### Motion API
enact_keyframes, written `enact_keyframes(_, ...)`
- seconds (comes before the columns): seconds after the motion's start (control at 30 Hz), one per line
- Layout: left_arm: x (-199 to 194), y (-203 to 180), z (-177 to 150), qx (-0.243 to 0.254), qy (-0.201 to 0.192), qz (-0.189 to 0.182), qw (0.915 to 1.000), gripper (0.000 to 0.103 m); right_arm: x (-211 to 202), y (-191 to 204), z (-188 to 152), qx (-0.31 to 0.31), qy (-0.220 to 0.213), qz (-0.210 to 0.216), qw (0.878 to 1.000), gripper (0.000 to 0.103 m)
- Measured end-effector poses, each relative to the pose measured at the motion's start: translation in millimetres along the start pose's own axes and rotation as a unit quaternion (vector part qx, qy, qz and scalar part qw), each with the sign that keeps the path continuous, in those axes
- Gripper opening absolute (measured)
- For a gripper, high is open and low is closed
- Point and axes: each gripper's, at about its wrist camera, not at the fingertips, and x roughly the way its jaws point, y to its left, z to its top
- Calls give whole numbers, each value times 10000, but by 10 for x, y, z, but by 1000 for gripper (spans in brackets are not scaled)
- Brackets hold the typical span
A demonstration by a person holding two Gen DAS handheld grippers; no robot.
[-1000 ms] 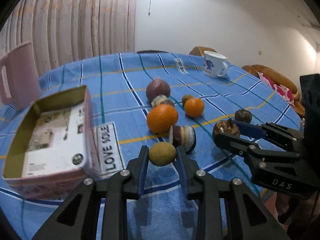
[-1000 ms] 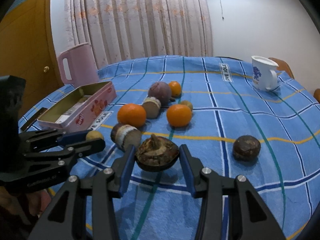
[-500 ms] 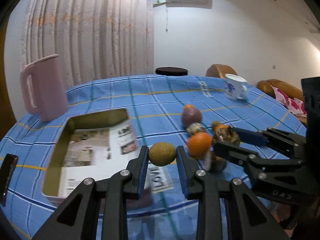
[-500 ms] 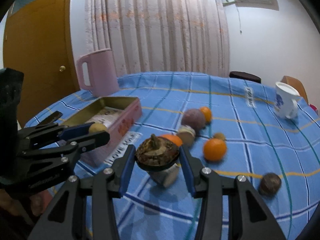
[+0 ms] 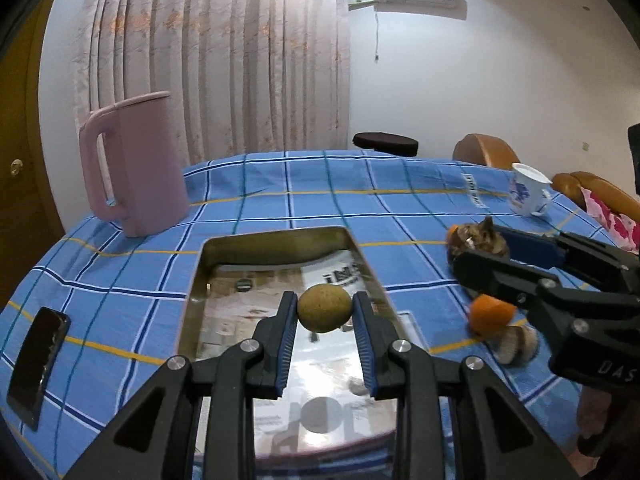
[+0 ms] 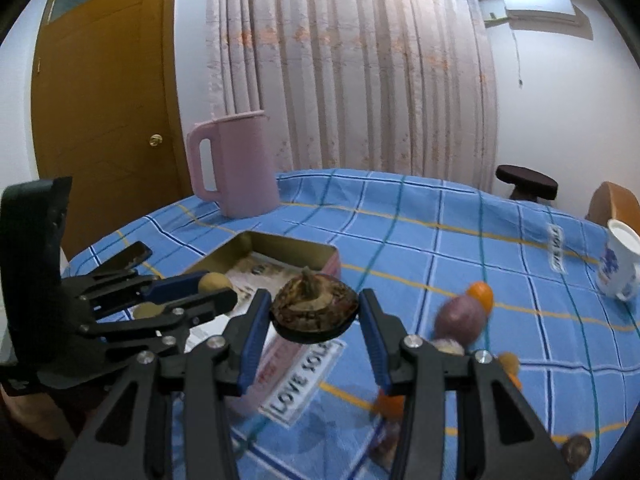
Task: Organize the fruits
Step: 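Carry kiwi and brown bulb into the tin and open both tools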
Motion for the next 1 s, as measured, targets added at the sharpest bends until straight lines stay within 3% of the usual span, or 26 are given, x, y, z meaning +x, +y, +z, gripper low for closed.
enact_keyframes(0.33,210,242,73,-43,191,198,9996,30,421,124,218,-127,151,160,9997,48)
enact_keyframes(1.0,409,478,50,-238,439,259,9984,30,880,277,98,-238,639,284,9973,48)
